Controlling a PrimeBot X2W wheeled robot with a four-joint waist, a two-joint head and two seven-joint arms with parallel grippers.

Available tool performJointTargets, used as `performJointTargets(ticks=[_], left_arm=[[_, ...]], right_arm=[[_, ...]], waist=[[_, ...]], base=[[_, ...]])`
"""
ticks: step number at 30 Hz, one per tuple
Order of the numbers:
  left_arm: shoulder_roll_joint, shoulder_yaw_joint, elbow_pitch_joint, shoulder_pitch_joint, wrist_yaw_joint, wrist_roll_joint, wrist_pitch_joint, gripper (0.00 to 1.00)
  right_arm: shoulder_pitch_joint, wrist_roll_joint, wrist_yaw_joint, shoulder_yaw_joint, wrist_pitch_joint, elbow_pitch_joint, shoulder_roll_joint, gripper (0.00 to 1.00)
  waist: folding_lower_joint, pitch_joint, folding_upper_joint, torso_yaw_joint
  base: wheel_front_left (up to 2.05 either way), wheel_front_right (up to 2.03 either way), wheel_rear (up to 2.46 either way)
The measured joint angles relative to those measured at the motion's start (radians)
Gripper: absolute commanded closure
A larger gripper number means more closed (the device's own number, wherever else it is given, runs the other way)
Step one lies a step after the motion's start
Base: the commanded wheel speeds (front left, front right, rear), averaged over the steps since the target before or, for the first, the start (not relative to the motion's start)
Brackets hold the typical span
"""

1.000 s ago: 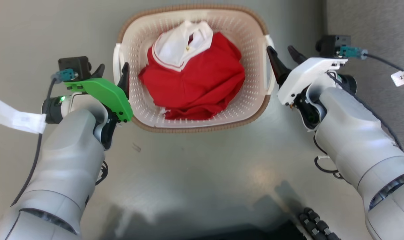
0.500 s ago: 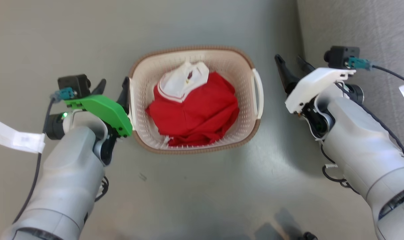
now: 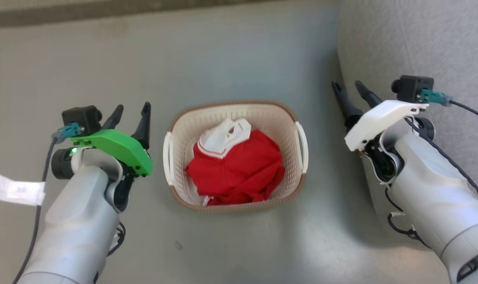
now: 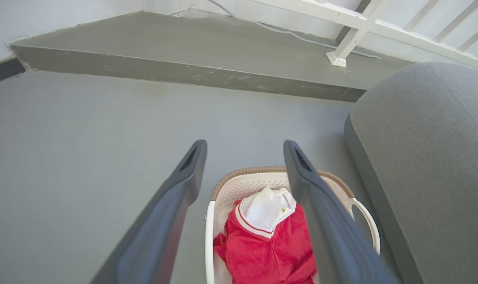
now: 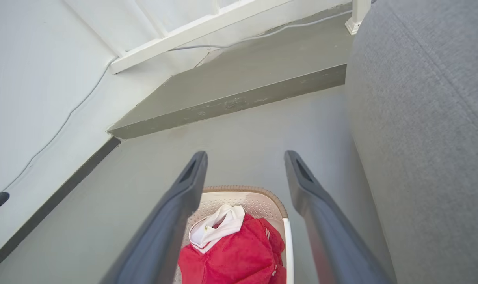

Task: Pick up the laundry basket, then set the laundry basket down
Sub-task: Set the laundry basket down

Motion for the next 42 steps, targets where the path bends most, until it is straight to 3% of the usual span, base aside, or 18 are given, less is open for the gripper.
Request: performJointTargets(ticks=[7,21,32,42], left_arm=[[0.012,0.064,-0.108,0.053,0.008,0.053,0.000,0.00],[0.036,0.173,-0.289,0.208,0.037,0.158,0.000,0.00],[0.018,0.259,-0.453,0.345,0.046,0.250,0.000,0.00],[-0.005,0.386,-0.575,0.473,0.072,0.284,0.000,0.00]], right_arm=[[0.056,-0.070,-0.005,-0.075,0.000,-0.100,-0.017,0.00],[0.212,-0.213,-0.049,-0.205,-0.002,-0.281,-0.039,0.00],[0.355,-0.308,-0.084,-0.295,-0.002,-0.436,-0.041,0.00],[0.467,-0.381,-0.105,-0.342,-0.003,-0.563,-0.002,0.00]], waist=[[0.0000,-0.084,0.0000,0.003],[0.0000,-0.185,0.0000,0.003],[0.0000,-0.246,0.0000,0.015],[0.0000,-0.276,0.0000,0.010]], base=[[0.00,0.00,0.00],[0.00,0.00,0.00],[0.00,0.00,0.00],[0.00,0.00,0.00]])
